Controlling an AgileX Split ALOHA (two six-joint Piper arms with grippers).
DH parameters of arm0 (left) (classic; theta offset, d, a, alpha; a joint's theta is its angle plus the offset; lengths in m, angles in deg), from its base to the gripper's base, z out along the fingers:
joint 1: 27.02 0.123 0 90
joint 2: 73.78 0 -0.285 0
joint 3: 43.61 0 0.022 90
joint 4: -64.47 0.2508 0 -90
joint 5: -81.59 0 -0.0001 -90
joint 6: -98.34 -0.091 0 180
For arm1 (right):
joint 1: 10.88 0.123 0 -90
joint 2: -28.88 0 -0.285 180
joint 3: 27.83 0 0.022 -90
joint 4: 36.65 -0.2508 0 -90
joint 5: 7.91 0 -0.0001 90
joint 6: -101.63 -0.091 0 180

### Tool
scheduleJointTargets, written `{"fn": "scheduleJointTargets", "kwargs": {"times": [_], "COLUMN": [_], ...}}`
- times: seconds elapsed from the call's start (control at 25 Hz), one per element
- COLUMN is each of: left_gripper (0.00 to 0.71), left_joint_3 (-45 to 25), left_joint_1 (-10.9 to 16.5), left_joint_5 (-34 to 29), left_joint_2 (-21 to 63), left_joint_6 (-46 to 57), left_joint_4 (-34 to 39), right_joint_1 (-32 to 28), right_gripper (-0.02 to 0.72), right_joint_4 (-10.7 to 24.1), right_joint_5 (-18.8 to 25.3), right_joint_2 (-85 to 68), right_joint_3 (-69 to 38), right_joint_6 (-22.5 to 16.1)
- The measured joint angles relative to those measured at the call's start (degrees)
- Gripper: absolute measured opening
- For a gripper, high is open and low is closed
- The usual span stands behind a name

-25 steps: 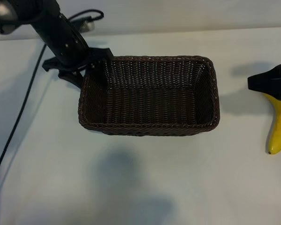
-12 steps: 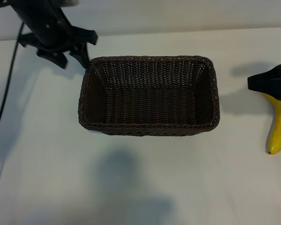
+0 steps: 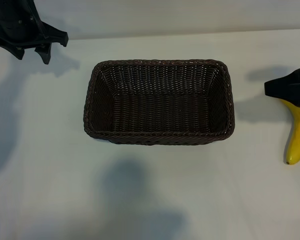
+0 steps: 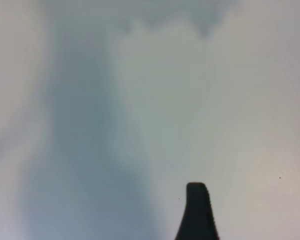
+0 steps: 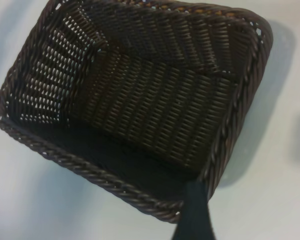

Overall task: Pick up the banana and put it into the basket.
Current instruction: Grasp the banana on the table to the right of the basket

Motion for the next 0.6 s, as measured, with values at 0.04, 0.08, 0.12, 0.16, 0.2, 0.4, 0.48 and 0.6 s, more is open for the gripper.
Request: {"fn": "scheduleJointTargets", "kwargs": {"times": [0.04, 0.08, 0.12, 0.16, 0.2, 0.4, 0.48, 0.6], "left_gripper": [0.570, 0.570, 0.570, 0.570, 0.570, 0.570, 0.570, 0.570], "left_joint_3": [0.00, 0.00, 0.00, 0.00, 0.00, 0.00, 0.00, -0.40], "left_joint_1": [0.42, 0.98, 1.55, 2.32, 3.21, 7.71, 8.39, 8.39], "left_joint_5": [0.00, 0.00, 0.00, 0.00, 0.00, 0.00, 0.00, 0.00], "left_joint_2": [0.16, 0.40, 0.69, 1.17, 1.60, 4.77, 6.46, 9.45], "left_joint_6": [0.00, 0.00, 0.00, 0.00, 0.00, 0.04, 0.04, -0.16], "left_joint_4": [-0.05, 0.01, 0.01, 0.01, 0.01, -1.42, -1.72, -1.97], "right_joint_1": [0.00, 0.00, 0.00, 0.00, 0.00, 0.00, 0.00, 0.00], "right_gripper": [0.572, 0.572, 0.572, 0.572, 0.572, 0.572, 0.572, 0.572], "right_joint_4": [0.00, 0.00, 0.00, 0.00, 0.00, 0.00, 0.00, 0.00], "right_joint_5": [0.00, 0.00, -0.06, -0.06, -0.06, -0.06, -0.06, -0.06], "right_joint_2": [0.00, 0.00, 0.00, 0.00, 0.00, 0.00, 0.00, 0.00], "right_joint_3": [0.00, 0.00, 0.00, 0.00, 0.00, 0.00, 0.00, 0.00], "right_joint_6": [0.00, 0.00, 0.00, 0.00, 0.00, 0.00, 0.00, 0.00]}}
